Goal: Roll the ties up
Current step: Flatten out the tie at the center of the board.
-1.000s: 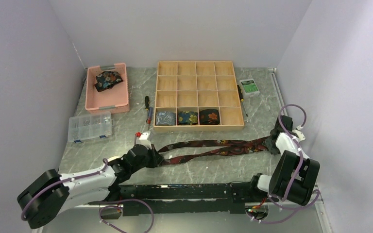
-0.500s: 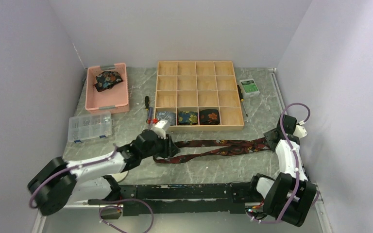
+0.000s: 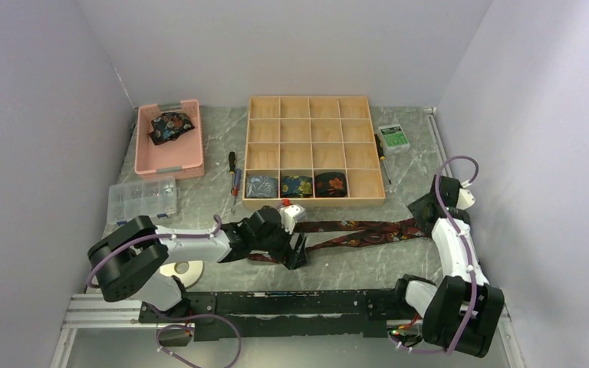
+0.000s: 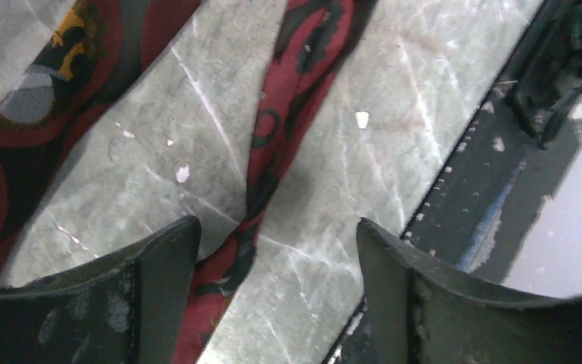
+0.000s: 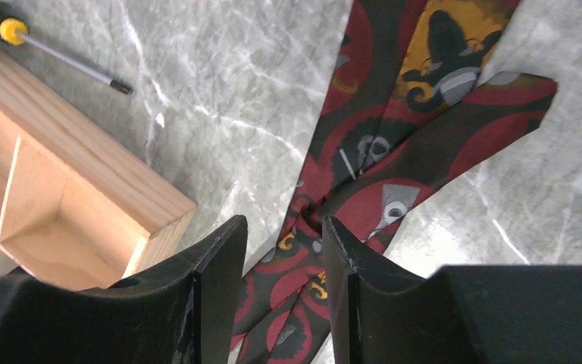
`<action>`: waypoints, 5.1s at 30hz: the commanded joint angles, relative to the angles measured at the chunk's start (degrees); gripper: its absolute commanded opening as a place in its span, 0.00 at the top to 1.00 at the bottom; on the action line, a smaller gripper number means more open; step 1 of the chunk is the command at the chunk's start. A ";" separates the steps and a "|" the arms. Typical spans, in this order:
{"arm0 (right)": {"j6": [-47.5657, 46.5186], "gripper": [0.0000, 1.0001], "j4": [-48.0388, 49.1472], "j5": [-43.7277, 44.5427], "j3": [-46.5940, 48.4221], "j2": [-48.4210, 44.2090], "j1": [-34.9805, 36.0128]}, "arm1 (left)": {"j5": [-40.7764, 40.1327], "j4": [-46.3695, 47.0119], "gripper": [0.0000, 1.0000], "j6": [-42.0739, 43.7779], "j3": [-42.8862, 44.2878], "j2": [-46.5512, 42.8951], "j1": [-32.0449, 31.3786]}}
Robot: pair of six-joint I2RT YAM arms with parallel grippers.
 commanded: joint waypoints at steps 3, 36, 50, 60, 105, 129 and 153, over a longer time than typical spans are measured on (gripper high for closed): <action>0.29 0.54 2.50 -2.08 1.65 -0.85 1.83 | -9.31 -3.75 0.61 7.98 4.24 6.47 -2.40; 1.54 0.58 -5.09 0.90 0.49 6.41 17.30 | -68.37 -23.75 0.97 -26.85 -10.01 -7.77 -24.21; 15.16 0.53 -19.00 -1.37 -4.34 -7.63 18.24 | -69.87 -27.35 0.97 -30.33 -9.33 -8.51 -24.30; 19.07 0.52 -13.05 -2.17 -9.27 -6.10 18.17 | -68.67 -26.46 0.97 -29.27 -10.06 -10.34 -24.54; 1.59 1.00 0.90 17.05 -2.95 -1.77 -2.50 | -71.88 -33.32 0.97 -37.12 -8.47 -10.03 -25.52; 2.50 1.00 -4.71 18.14 9.48 15.03 -19.47 | -72.56 -43.81 0.97 -41.75 -5.76 -16.17 -25.54; -5.17 0.42 11.78 -13.87 8.35 -4.84 9.21 | -54.64 -41.15 0.20 -18.28 -0.61 -34.13 -15.33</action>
